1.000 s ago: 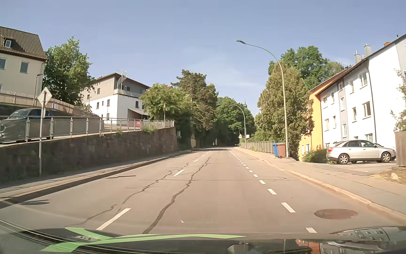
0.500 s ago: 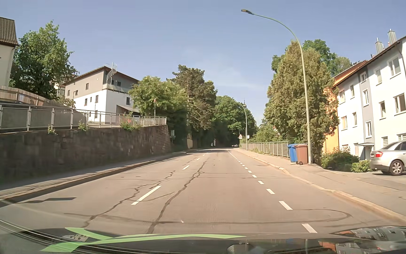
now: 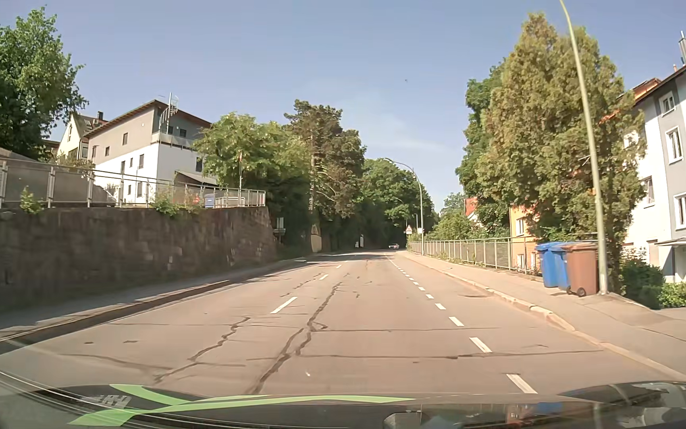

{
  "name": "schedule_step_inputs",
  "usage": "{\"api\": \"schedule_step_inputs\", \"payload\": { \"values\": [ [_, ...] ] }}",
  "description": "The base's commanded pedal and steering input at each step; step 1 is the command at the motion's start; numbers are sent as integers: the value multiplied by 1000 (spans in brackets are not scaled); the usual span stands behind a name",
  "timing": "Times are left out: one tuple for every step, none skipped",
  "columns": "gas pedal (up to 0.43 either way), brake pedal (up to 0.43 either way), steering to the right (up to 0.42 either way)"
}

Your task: Follow the waypoints while adhering to traffic rules and regulations

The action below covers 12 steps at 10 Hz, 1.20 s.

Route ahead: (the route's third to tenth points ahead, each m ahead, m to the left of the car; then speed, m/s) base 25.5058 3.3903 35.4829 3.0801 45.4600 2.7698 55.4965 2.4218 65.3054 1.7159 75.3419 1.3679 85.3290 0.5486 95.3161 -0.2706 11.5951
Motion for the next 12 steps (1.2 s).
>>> {"api": "schedule_step_inputs", "payload": {
  "values": [
    [169, 0, -4],
    [169, 0, -3],
    [169, 0, -4],
    [169, 0, -4],
    [169, 0, -4],
    [169, 0, -4],
    [169, 0, -3],
    [169, 0, -3],
    [169, 0, -3],
    [169, 0, -2],
    [169, 0, -2],
    [169, 0, -2]
  ]
}}
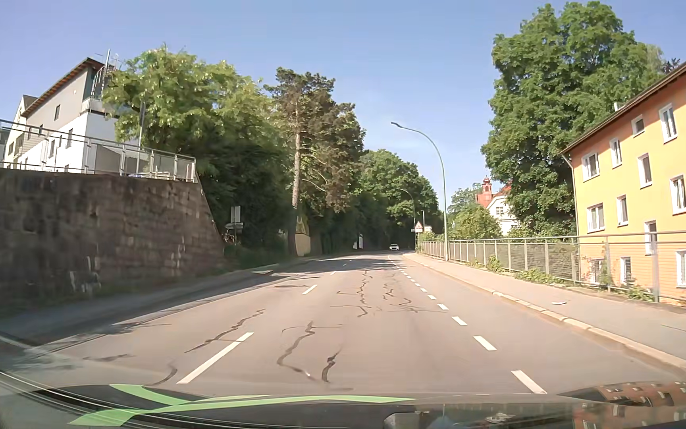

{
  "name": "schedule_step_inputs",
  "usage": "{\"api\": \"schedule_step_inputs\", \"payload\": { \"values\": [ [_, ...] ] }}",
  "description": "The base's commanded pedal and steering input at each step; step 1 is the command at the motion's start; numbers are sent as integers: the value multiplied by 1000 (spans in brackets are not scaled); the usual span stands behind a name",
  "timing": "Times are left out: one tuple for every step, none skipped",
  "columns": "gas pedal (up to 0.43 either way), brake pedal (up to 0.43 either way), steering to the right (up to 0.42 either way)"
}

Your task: Follow the waypoints while adhering to traffic rules and regulations

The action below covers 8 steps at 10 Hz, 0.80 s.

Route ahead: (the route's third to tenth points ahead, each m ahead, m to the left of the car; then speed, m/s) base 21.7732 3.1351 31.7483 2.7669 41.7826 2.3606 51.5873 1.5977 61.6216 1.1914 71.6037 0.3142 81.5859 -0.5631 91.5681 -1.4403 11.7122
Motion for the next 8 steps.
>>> {"api": "schedule_step_inputs", "payload": {
  "values": [
    [169, 0, -2],
    [169, 0, -2],
    [169, 0, -2],
    [169, 0, -2],
    [157, 0, -2],
    [150, 0, -2],
    [138, 0, -2],
    [138, 0, -2]
  ]
}}
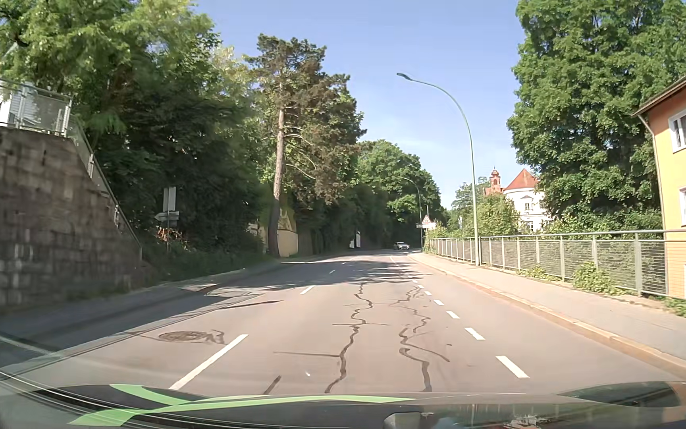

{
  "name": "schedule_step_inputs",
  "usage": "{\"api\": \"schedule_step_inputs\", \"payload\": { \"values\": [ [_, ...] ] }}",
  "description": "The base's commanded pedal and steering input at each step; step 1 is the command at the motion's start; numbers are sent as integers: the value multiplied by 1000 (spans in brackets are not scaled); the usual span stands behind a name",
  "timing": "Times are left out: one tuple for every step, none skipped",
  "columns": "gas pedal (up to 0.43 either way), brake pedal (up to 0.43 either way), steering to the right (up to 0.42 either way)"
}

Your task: Follow the waypoints while adhering to traffic rules and regulations

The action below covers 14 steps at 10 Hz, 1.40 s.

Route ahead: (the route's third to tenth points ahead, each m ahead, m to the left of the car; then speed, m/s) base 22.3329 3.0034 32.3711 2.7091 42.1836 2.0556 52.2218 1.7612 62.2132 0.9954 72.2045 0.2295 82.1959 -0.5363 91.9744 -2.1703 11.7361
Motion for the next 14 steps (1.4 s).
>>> {"api": "schedule_step_inputs", "payload": {
  "values": [
    [138, 0, -2],
    [138, 0, -2],
    [138, 0, -2],
    [138, 0, -3],
    [138, 0, -3],
    [138, 0, -3],
    [138, 0, -3],
    [138, 0, -3],
    [138, 0, -3],
    [138, 0, -3],
    [138, 0, -3],
    [138, 0, -4],
    [138, 0, -4],
    [138, 0, -3]
  ]
}}
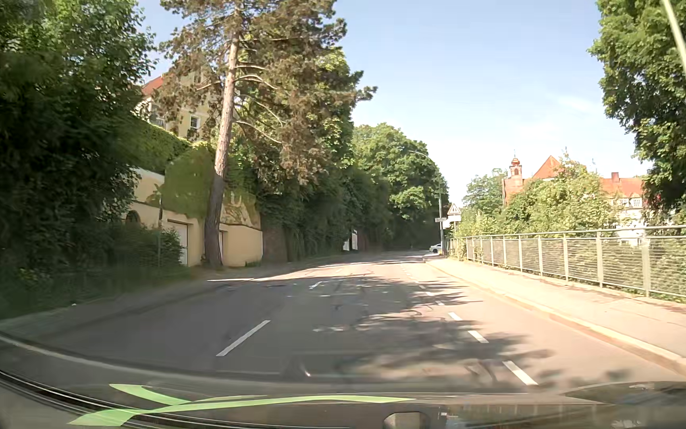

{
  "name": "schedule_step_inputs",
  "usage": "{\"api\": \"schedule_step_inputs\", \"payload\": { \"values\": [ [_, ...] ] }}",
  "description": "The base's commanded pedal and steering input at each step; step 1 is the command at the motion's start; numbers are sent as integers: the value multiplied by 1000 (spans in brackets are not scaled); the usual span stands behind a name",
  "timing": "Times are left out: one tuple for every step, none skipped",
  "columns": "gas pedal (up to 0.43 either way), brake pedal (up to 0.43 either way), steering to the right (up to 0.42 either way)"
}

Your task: Follow the waypoints while adhering to traffic rules and regulations

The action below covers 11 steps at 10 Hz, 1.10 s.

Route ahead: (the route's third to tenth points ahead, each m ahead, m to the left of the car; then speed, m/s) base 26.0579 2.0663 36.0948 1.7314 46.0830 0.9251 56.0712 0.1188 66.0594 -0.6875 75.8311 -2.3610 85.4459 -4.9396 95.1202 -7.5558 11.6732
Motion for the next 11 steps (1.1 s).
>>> {"api": "schedule_step_inputs", "payload": {
  "values": [
    [138, 0, -3],
    [138, 0, -3],
    [138, 0, -3],
    [138, 0, -3],
    [138, 0, -3],
    [138, 0, -3],
    [138, 0, -3],
    [138, 0, -3],
    [138, 0, -3],
    [138, 0, -2],
    [138, 0, -1]
  ]
}}
